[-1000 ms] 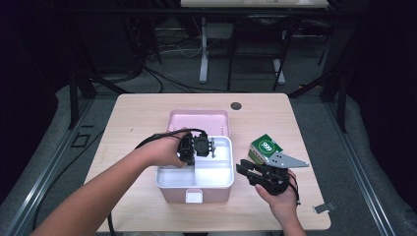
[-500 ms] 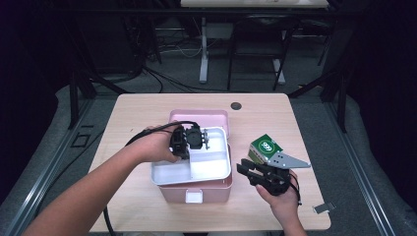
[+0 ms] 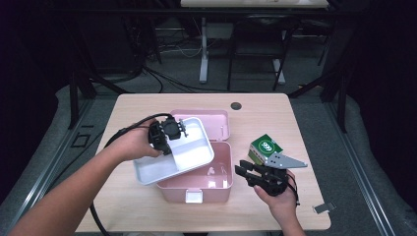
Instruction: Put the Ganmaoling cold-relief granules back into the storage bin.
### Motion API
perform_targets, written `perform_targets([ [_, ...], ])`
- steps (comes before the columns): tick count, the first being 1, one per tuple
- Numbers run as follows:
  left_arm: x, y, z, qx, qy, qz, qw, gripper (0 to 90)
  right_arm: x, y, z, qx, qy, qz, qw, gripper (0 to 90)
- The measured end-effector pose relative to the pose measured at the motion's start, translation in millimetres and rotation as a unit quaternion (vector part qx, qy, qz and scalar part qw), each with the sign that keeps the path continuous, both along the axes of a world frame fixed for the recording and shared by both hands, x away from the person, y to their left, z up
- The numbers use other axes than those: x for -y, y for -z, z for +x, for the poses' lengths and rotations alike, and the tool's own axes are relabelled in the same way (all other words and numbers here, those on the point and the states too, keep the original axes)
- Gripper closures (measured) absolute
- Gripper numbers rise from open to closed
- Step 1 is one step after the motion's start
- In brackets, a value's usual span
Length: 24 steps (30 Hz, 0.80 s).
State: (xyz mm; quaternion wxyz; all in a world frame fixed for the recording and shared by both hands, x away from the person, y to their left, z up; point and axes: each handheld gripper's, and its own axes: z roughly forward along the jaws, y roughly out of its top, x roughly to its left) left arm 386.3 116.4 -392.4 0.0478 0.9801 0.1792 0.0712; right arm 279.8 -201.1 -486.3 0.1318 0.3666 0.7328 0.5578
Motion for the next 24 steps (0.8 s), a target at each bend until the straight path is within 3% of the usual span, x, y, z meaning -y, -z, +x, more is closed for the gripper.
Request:
perform_targets([
  [9, -51.6, -1.9, 8.0, 0.006, -0.070, -0.013, 0.9975, 89.2, -0.7, 0.7, 0.3, -0.002, 0.000, -0.003, 1.0000, 66.8],
  [15, -85.4, 2.4, 12.1, 0.001, -0.115, -0.015, 0.9933, 89.2, -2.0, 2.1, 0.9, -0.004, -0.001, -0.005, 1.0000, 66.6],
  [24, -122.1, 16.2, 11.8, -0.009, -0.160, -0.015, 0.9870, 89.2, -2.6, 2.5, 1.1, -0.005, 0.000, -0.005, 1.0000, 66.3],
])
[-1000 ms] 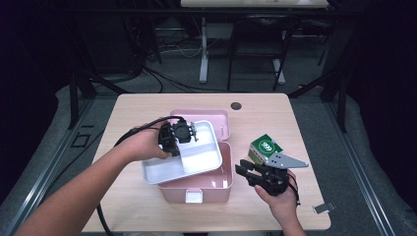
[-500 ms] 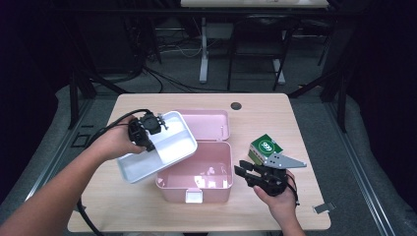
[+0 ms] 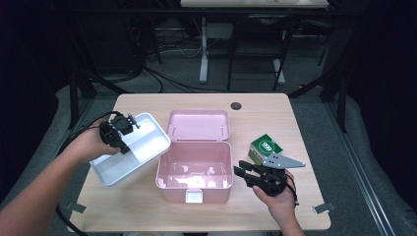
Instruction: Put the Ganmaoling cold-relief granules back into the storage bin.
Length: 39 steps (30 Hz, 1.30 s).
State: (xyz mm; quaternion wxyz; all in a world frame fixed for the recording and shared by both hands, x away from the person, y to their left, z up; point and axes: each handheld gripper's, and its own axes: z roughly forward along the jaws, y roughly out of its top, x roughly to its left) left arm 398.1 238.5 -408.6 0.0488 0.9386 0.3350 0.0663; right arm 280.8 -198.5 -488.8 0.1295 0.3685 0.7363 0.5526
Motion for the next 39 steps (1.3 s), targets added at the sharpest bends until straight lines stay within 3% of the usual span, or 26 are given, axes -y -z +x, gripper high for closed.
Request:
perform_targets([
  [8, -24.6, 13.4, -0.5, -0.009, -0.027, -0.012, 0.9995, 89.2, -1.4, 0.6, 0.2, -0.002, -0.001, -0.002, 1.0000, 66.2],
  [15, -34.5, 30.6, -0.8, -0.018, -0.038, -0.009, 0.9991, 89.2, -2.0, 1.3, 0.6, -0.002, -0.002, -0.004, 1.0000, 66.1],
  [28, -37.4, 84.6, 3.6, -0.039, -0.059, -0.005, 0.9975, 89.2, -2.2, 2.5, 1.0, -0.004, 0.000, -0.003, 1.0000, 66.0],
  [39, -31.5, 116.9, 8.1, -0.056, -0.073, -0.008, 0.9957, 89.3, -1.8, 2.8, 1.2, -0.006, 0.001, -0.002, 1.0000, 65.6],
])
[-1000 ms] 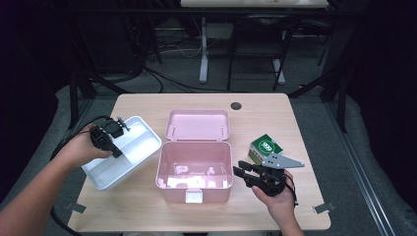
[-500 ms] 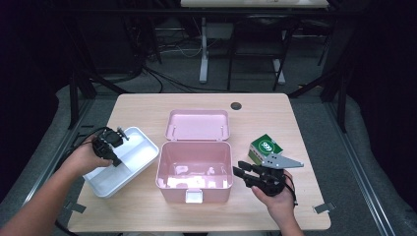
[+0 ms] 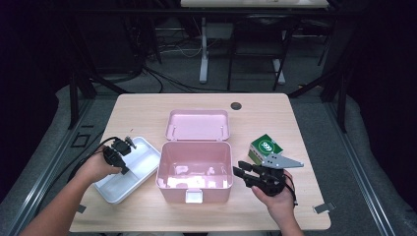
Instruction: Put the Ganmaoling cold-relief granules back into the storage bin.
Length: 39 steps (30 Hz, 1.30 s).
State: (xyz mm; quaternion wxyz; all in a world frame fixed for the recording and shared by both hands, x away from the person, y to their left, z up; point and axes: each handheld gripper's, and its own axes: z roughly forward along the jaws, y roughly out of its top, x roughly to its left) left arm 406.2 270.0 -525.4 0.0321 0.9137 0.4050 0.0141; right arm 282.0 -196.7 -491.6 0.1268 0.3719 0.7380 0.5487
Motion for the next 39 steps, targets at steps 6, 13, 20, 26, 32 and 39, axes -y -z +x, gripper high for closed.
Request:
perform_targets([
  [6, 1.5, 11.4, -0.7, -0.004, -0.003, -0.004, 1.0000, 89.2, -0.5, 0.3, 0.6, 0.001, -0.002, -0.001, 1.0000, 65.4],
  [13, -1.7, 16.5, -1.5, 0.004, -0.013, -0.023, 0.9996, 88.6, -0.6, -0.5, 1.5, -0.005, 0.001, -0.009, 1.0000, 63.5],
  [20, -17.3, 0.6, -12.8, 0.039, -0.036, -0.086, 0.9949, 81.2, 2.1, -7.8, 3.0, 0.002, -0.005, -0.014, 0.9999, 59.4],
  [26, -27.0, -16.3, -32.8, 0.105, -0.044, -0.143, 0.9832, 76.6, 2.6, -16.7, 3.0, 0.016, -0.008, -0.059, 0.9981, 54.6],
  [32, -26.0, -31.9, -52.8, 0.155, -0.050, -0.167, 0.9724, 70.3, 3.9, -23.1, 4.1, 0.044, 0.011, -0.089, 0.9950, 48.4],
  [39, -28.0, -47.0, -66.9, 0.196, -0.071, -0.167, 0.9637, 56.9, 8.2, -22.5, 8.6, -0.001, 0.027, -0.111, 0.9934, 45.4],
])
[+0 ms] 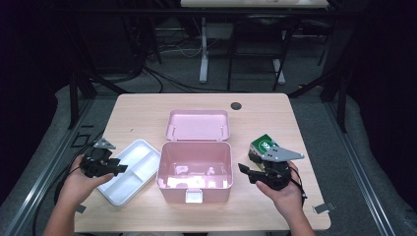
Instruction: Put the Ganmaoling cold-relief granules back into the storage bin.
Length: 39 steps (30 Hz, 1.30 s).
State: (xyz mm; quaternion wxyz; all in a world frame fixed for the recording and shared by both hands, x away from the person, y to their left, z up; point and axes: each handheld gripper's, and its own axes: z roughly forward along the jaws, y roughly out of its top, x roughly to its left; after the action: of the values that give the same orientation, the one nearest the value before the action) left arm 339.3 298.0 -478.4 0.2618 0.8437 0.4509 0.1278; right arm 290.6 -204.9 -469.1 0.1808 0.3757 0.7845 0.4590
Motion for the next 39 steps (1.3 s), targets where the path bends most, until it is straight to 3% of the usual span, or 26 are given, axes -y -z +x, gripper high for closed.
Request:
perform_targets([
  [1, -0.4, -1.6, -0.3, -0.007, -0.011, -0.001, 0.9999, 53.3, 0.4, 0.9, 1.4, -0.007, 0.007, -0.003, 0.9999, 43.5],
  [4, 1.7, -2.8, -4.0, -0.005, -0.012, 0.004, 0.9999, 51.6, 2.3, 2.5, 4.8, -0.022, 0.017, -0.009, 0.9996, 41.1],
  [8, 3.8, -0.2, -6.2, -0.021, -0.015, 0.010, 0.9996, 46.4, 4.0, 1.8, 7.8, -0.028, 0.035, -0.028, 0.9986, 33.7],
  [13, 5.9, -1.6, -9.9, -0.011, -0.014, 0.007, 0.9998, 42.8, 4.8, -1.3, 12.4, -0.033, 0.040, -0.039, 0.9979, 27.4],
  [19, 9.7, -4.5, -11.6, -0.004, 0.000, 0.009, 0.9999, 41.2, 5.8, -8.5, 19.4, -0.042, 0.040, -0.067, 0.9961, 25.0],
  [24, 9.0, -3.9, -11.2, -0.013, -0.007, 0.008, 0.9999, 41.2, 8.0, -13.3, 27.3, -0.049, 0.037, -0.095, 0.9936, 28.3],
  [25, 9.3, -3.3, -11.1, -0.015, -0.006, 0.009, 0.9998, 41.0, 7.9, -14.7, 28.5, -0.050, 0.053, -0.105, 0.9918, 28.6],
  [26, 10.0, -2.5, -11.2, -0.019, -0.005, 0.011, 0.9997, 41.0, 9.8, -15.1, 31.4, -0.057, 0.046, -0.092, 0.9931, 29.0],
  [28, 11.9, -0.3, -11.5, -0.023, -0.001, 0.016, 0.9996, 41.0, 12.3, -16.5, 36.1, -0.064, 0.059, -0.091, 0.9921, 31.2],
  [32, 15.8, 1.9, -13.1, -0.029, 0.008, 0.021, 0.9993, 39.6, 15.3, -20.6, 43.6, -0.071, 0.067, -0.123, 0.9876, 31.4],
  [35, 17.8, -0.4, -15.2, -0.024, 0.010, 0.018, 0.9995, 38.2, 14.0, -22.6, 46.5, -0.070, 0.078, -0.159, 0.9817, 33.1],
  [37, 18.8, -2.9, -16.5, -0.026, 0.010, 0.020, 0.9994, 38.1, 14.9, -23.9, 49.3, -0.078, 0.087, -0.170, 0.9784, 35.8],
  [39, 19.3, -3.8, -17.0, -0.034, 0.008, 0.013, 0.9993, 37.6, 16.6, -24.5, 53.6, -0.101, 0.094, -0.170, 0.9758, 34.4],
])
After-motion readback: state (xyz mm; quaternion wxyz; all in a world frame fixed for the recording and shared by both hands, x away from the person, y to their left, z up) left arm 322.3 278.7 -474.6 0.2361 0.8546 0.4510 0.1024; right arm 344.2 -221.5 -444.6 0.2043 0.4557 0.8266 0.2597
